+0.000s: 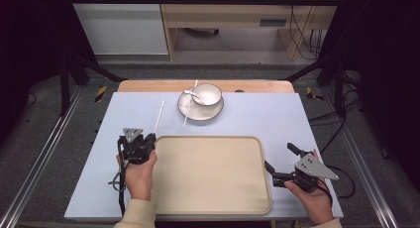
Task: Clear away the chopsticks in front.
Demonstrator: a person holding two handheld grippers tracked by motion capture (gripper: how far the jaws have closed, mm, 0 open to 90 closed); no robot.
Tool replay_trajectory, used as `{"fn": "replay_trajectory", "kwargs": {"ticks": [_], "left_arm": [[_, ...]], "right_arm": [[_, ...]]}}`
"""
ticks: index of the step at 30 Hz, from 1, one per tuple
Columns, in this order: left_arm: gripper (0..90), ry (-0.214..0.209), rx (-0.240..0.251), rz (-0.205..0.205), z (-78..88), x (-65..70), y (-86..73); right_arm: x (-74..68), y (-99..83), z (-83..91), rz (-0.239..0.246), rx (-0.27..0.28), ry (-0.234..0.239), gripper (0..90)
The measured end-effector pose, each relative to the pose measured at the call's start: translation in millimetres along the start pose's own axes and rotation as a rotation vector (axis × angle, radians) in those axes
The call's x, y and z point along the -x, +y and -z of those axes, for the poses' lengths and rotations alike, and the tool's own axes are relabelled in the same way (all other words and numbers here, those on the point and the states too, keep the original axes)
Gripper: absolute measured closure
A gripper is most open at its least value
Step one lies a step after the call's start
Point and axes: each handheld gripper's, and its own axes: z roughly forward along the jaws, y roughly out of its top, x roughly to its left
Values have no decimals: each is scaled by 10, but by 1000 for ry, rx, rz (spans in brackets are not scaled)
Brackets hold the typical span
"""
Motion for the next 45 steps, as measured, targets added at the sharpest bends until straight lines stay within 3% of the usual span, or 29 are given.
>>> {"fn": "replay_trajectory", "kwargs": {"ticks": [11, 18, 31, 45], "left_arm": [[849, 15, 0, -1, 240, 77, -293], [849, 21, -9, -28, 339, 246, -421], [849, 43, -23, 16, 566, 275, -642], [849, 55, -75, 24, 590, 326, -803]], "right_arm": [[9, -8, -7, -18, -11, -6, 30], [7, -11, -5, -25, -12, -3, 30], [-13, -15, -15, -33, -17, 10, 31], [-27, -6, -20, -35, -15, 24, 35]]}}
